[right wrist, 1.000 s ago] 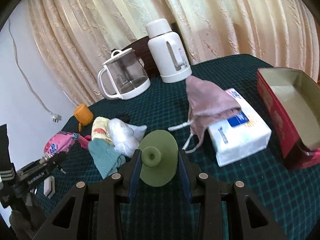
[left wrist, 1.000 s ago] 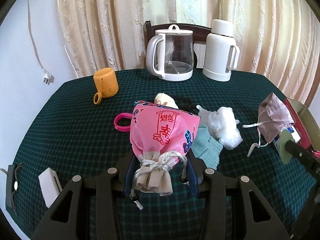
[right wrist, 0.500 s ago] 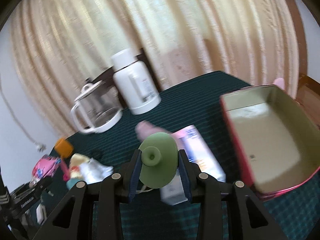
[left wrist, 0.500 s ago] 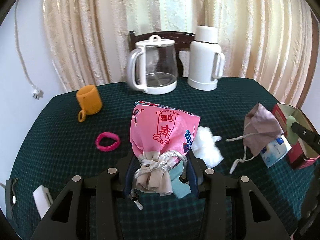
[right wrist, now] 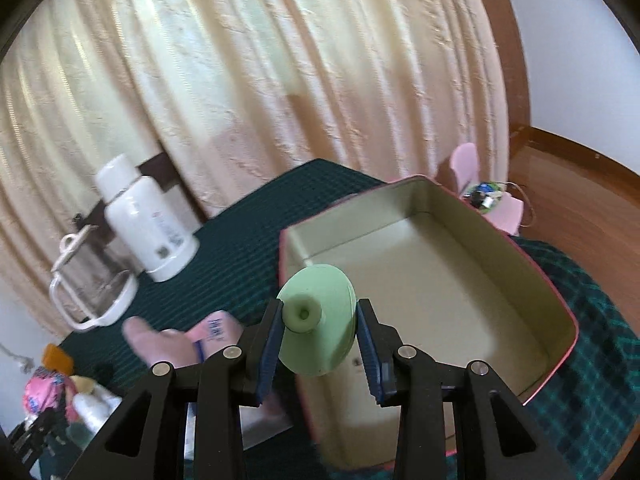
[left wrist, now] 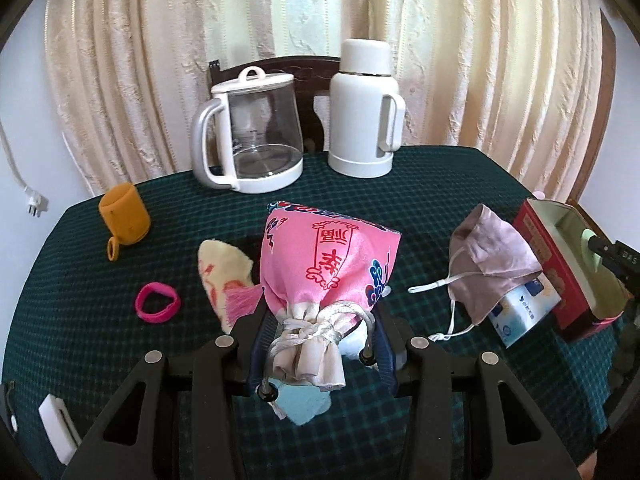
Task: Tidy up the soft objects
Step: 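Carry the green lid into the red tin box and open the right gripper while the left holds the pouch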
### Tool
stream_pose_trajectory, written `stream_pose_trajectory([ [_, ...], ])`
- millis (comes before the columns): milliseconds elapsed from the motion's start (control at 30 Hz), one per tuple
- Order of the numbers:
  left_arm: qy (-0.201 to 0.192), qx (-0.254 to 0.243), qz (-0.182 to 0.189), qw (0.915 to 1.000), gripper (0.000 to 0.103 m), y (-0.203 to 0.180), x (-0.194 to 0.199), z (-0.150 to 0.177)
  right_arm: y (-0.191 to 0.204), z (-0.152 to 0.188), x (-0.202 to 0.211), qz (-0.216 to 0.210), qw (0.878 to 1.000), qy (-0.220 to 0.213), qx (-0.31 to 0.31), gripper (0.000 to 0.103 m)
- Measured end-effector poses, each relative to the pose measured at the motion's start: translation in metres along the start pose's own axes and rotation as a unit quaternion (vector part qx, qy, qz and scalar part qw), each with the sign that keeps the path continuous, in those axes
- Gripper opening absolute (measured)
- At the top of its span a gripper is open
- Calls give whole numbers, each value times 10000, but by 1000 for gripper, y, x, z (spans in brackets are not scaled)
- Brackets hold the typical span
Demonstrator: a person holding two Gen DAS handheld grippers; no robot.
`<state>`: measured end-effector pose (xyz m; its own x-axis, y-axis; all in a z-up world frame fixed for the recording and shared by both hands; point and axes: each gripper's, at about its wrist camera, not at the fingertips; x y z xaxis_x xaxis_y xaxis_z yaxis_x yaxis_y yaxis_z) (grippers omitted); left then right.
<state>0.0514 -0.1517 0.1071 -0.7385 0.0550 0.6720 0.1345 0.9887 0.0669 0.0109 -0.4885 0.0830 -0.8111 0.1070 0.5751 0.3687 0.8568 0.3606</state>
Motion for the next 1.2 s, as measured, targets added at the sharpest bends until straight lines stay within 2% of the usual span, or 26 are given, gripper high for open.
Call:
stream_pose_trajectory([
  [133,4,-50,54,10000,45,-5,-6,-3,-6,-9,-18,273,9994,209,42,57],
  [200,24,-61,83,9999,45,-6,-9,-3,-6,-12,-26,341,9986,388,72,60],
  [367,117,-35,118,9999,45,-5,-18,-3,-16,-21,-55,379,9945,976,-34,61],
  [467,144,-3,130,9998,45,-2,-21,-3,-22,-20,-71,785,9892,1240,26,60],
  [567,139,-10,136,9998,45,-1,-22,-3,-26,-18,-78,611,9853,1593,19,60],
  [733,177,-11,184,9997,45,-1,-24,-2,-14,-13,-79,363,9820,1793,467,60],
  [900,176,-7,186,9997,45,-1,-23,0,-14,-6,-78,-324,9745,2148,566,60],
  [1200,147,-21,198,9997,45,-2,-17,4,8,6,-61,-696,9659,2240,1096,60],
])
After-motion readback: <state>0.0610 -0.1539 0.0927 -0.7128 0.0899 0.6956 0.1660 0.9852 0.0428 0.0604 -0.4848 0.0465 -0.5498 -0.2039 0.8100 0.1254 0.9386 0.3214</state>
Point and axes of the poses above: each gripper's, at about its wrist camera, not at the fingertips, and x roughly against the way its jaws point, y to its left, z to its underside, and after that the axes turned 6 degrees about -z, right-handed
